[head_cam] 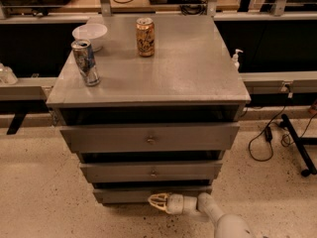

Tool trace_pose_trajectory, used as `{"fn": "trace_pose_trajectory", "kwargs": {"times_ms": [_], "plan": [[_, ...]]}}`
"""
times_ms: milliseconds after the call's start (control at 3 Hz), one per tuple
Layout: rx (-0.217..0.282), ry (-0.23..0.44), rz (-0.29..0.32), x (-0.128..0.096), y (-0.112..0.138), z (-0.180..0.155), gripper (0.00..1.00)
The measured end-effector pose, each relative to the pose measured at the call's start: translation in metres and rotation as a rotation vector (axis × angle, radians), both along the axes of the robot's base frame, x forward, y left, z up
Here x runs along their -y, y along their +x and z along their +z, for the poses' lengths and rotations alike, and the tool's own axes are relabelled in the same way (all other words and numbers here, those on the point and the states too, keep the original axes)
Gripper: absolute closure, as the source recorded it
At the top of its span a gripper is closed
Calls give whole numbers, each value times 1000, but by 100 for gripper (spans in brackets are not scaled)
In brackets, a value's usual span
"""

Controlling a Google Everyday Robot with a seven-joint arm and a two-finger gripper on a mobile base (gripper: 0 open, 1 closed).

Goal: Close bottom drawer

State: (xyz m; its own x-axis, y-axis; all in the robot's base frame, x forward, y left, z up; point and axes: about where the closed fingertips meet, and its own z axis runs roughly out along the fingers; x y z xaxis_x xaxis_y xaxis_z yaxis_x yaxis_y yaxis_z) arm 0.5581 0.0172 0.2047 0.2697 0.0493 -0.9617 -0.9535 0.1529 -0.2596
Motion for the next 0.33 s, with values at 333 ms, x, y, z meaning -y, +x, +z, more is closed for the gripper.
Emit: {"fn": "trace_pose_trajectory", "kwargs": {"times_ms": [333], "plan": [[21,-37,57,-10,-37,-6,100]]}}
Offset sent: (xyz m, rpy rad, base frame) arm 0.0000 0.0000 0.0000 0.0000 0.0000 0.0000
